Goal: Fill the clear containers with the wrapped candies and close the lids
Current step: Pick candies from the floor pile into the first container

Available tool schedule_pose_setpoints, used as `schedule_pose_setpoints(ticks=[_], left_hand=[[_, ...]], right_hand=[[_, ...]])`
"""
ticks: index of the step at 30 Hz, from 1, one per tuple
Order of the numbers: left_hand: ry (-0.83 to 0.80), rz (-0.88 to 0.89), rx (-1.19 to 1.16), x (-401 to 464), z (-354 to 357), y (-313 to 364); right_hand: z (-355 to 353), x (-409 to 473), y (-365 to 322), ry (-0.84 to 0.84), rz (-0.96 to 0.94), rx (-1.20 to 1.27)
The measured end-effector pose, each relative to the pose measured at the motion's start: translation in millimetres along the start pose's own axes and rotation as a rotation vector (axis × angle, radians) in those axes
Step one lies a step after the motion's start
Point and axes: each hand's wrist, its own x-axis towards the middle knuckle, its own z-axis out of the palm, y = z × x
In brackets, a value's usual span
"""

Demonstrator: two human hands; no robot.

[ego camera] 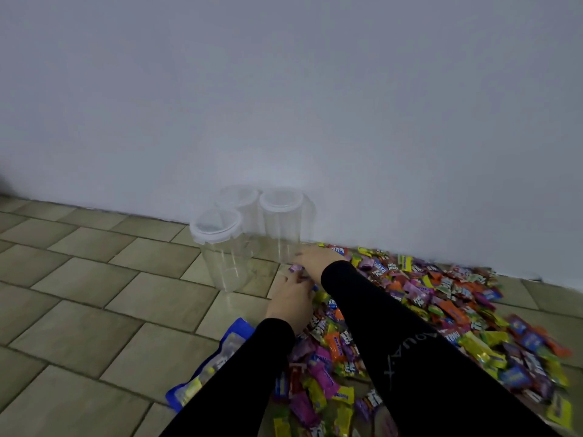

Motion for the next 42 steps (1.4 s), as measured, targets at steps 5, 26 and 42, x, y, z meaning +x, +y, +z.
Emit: schedule_pose_setpoints(ticks=[5, 26, 42], left_hand=[[0.074, -0.027, -0.064, 12.1, 9.3, -3.4], [-0.063, -0.262, -0.126, 30.8, 6.7, 16.2], [0.228, -0.240, -0.653, -24.3, -32.5, 57.9]], right_hand=[[16.6, 8.4, 13.8, 0.052, -0.010, -0.081], [15.4, 3.9, 25.2, 0.018, 0.163, 0.146], [-47.4, -90.3, 36.4, 0.085, 0.278, 0.236]])
